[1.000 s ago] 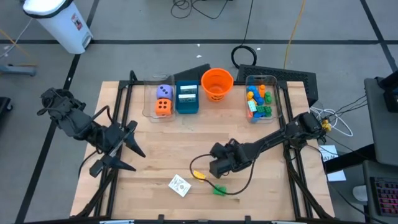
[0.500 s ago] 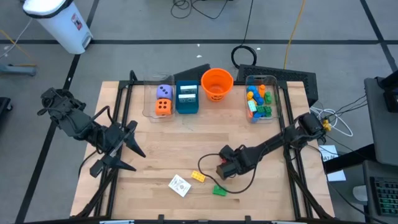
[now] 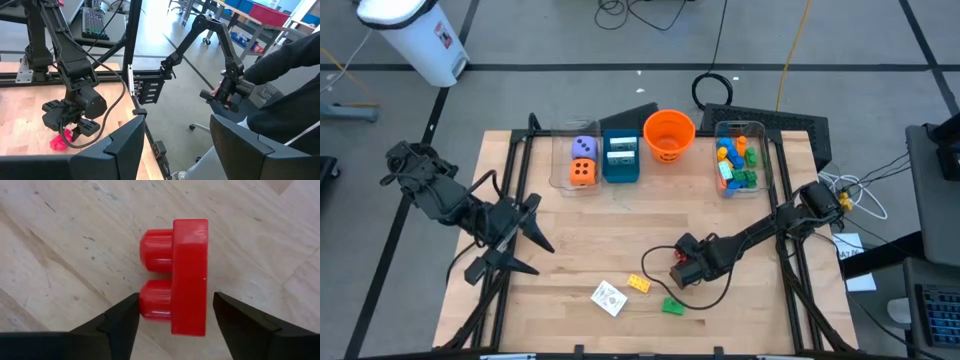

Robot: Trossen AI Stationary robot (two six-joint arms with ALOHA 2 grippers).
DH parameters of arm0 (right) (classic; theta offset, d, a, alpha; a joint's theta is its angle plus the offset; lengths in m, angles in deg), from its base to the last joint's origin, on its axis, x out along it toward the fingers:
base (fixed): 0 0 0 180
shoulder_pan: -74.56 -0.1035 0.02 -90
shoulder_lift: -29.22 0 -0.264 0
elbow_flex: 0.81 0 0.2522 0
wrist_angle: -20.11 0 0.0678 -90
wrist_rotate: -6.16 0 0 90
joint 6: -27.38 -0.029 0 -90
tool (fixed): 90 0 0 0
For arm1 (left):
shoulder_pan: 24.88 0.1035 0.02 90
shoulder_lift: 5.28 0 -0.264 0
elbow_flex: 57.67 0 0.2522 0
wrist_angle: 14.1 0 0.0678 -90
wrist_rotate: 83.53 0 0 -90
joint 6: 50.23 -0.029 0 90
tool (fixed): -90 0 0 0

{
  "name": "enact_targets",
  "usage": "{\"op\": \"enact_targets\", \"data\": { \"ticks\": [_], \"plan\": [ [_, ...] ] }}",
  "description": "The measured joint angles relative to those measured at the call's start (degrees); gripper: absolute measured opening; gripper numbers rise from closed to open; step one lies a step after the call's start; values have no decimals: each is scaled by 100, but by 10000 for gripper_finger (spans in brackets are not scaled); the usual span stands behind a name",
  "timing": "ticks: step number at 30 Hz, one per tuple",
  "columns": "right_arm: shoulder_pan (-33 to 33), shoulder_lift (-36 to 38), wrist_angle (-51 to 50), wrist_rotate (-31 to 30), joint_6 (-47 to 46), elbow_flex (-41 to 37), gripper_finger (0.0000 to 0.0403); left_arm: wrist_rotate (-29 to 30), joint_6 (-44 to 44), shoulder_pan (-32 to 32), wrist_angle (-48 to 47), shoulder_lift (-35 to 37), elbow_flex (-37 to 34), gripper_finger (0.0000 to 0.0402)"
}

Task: Pick & Place Toys
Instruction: Put the red game piece into the right transparent bin

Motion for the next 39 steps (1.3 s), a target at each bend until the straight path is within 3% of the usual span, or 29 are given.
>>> {"op": "enact_targets", "data": {
  "ticks": [9,18,24,32,39],
  "plan": [
    [13,0,26,-156,-6,0,163,4,0,4,-2,0,0,234],
    [70,241,737,-167,359,0,172,149,-7,4,-2,0,2,234],
    [227,895,1853,-165,1124,-2,154,210,-10,4,-1,0,2,234],
    [562,1962,3688,191,2150,-1,133,994,-26,4,1,0,4,234],
    [831,2604,3722,288,2857,2,87,1289,-195,214,38,-86,7,234]
  ]
}}
